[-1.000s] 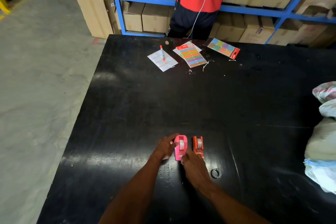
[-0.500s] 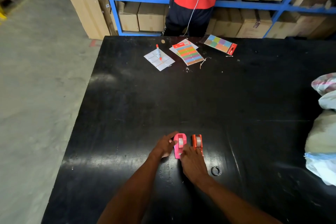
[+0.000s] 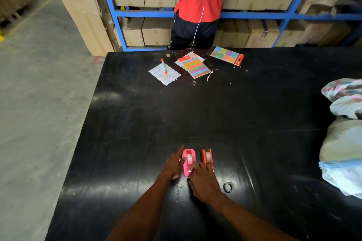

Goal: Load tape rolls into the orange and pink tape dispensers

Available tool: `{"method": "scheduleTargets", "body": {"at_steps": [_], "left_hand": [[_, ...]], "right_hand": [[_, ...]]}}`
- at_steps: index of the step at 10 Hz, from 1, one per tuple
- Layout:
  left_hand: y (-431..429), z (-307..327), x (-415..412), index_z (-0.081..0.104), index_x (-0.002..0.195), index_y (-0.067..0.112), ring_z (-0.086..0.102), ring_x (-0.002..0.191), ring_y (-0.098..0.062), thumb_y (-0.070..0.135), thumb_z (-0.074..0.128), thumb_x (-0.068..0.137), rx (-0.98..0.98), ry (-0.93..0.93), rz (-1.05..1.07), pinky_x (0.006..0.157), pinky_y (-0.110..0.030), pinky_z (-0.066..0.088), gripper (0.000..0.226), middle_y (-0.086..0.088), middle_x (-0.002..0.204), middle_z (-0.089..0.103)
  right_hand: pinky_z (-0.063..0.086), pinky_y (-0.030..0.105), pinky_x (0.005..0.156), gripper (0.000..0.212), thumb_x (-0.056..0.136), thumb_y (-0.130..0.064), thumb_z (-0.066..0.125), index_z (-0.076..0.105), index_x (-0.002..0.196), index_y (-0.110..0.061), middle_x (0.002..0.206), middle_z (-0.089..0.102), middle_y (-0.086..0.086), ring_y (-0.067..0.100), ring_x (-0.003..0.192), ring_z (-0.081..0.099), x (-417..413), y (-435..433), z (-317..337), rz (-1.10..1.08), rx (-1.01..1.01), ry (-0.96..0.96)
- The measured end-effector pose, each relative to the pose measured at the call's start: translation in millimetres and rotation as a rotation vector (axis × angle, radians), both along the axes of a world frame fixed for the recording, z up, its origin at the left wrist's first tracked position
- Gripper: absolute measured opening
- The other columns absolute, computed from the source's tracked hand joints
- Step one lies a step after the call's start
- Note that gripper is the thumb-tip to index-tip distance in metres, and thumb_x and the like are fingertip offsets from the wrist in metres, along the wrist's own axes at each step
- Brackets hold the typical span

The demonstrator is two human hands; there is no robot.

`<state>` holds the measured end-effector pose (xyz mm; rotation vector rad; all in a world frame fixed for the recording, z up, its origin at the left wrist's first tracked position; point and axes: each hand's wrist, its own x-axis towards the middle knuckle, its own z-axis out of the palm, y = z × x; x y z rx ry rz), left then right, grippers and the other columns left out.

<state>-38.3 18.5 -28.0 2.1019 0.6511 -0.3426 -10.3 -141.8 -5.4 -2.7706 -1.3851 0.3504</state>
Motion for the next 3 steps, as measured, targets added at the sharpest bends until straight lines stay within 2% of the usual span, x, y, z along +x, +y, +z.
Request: {"method": "scheduleTargets", "body": {"at_steps": [1,2,3], "left_hand": [[-0.5,-0.1,-4.9,0.010,0.158,0.021,0.045,0.138,-0.028,0.036,0.044,0.102,-0.078,-0.011,0.066,0.114,-0.035,0.034,0.067,-0.010,0.155,0.041],[-1.6,19.0,-14.8,0.006,0.158,0.017,0.055,0.120,-0.022,0.027,0.046,0.102,-0.116,-0.018,0.119,0.099,-0.024,0.038,0.069,-0.010,0.135,0.056],[-0.8,30.3,-43.4,0.008,0.157,0.020,0.054,0.120,-0.022,0.022,0.049,0.101,-0.105,-0.060,0.096,0.097,-0.023,0.035,0.070,-0.011,0.136,0.053]], "right_hand": [[0.056,0.045,0.090,0.009,0.069,-0.026,0.071,0.075,0.076,-0.021,0.087,0.066,0.001,0.026,0.092,0.065,8.2,-9.0,16.0,0.020,0.082,-0.057],[0.051,0.042,0.084,0.023,0.084,-0.032,0.051,0.072,0.087,-0.023,0.098,0.062,0.001,0.024,0.095,0.060,15.1,-20.3,18.5,-0.023,0.100,0.045],[0.046,0.037,0.086,0.024,0.092,-0.033,0.045,0.067,0.094,-0.025,0.107,0.061,-0.002,0.019,0.100,0.058,12.2,-49.5,16.0,-0.057,0.166,0.185]]}}
